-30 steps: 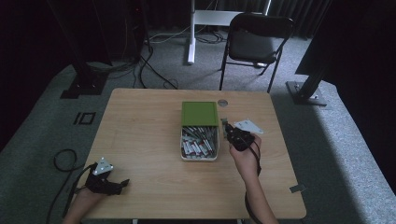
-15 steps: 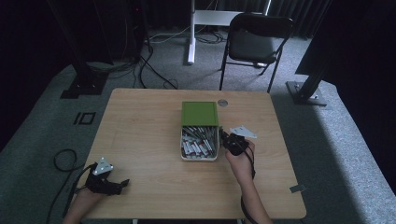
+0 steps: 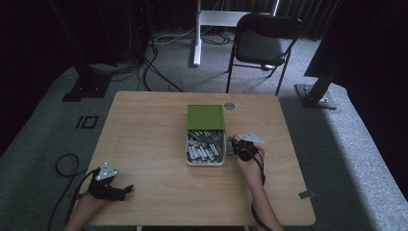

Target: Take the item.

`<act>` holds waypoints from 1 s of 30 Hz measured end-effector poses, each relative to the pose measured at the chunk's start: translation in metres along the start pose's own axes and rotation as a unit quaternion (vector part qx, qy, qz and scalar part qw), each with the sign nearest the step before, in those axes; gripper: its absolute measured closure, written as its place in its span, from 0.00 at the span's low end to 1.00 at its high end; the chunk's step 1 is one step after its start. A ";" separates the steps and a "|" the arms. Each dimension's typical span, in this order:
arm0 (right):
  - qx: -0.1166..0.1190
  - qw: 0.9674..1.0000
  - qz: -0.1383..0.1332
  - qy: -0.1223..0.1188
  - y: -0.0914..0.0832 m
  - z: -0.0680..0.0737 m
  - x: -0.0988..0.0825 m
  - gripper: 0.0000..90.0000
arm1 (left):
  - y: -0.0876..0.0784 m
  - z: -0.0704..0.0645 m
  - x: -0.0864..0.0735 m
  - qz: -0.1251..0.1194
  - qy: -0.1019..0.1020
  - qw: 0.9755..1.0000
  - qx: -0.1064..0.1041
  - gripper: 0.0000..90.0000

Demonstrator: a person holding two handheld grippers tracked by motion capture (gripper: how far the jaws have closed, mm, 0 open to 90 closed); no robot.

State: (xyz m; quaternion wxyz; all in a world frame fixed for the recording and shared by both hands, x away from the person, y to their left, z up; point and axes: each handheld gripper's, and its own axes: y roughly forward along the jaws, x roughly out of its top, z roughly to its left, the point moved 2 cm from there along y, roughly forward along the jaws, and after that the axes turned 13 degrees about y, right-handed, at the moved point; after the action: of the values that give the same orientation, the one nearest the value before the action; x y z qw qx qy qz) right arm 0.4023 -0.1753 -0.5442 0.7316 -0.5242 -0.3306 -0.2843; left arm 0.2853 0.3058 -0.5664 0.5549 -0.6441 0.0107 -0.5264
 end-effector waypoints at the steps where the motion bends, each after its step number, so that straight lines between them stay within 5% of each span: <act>1: 0.000 1.000 0.000 0.000 0.000 0.000 0.000 0.96 | 0.000 0.000 0.000 0.000 0.000 1.000 0.000 0.02; 11: -0.025 1.000 0.016 -0.002 0.012 -0.023 -0.008 0.79 | 0.000 0.000 0.000 0.000 0.000 1.000 0.000 0.02; 13: -0.031 0.999 0.020 -0.006 0.012 -0.026 -0.008 0.70 | 0.000 0.000 0.000 0.000 0.000 1.000 0.000 0.02; 19: -0.029 0.999 0.017 -0.002 0.008 -0.029 -0.008 0.61 | 0.000 0.000 0.000 0.000 0.000 1.000 0.000 0.02; 22: -0.041 0.999 0.018 0.005 -0.001 -0.037 -0.008 0.48 | 0.000 0.000 0.000 0.000 0.000 1.000 0.000 0.02; 30: -0.058 0.998 0.013 0.015 -0.013 -0.054 -0.009 0.39 | 0.000 0.000 0.000 0.000 0.000 1.000 0.000 0.02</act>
State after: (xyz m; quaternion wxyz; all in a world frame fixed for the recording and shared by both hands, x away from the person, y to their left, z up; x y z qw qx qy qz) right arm 0.3969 -0.2300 -0.5562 0.7084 -0.5659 -0.2953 -0.3012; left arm 0.2853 0.3058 -0.5664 0.5549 -0.6441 0.0108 -0.5264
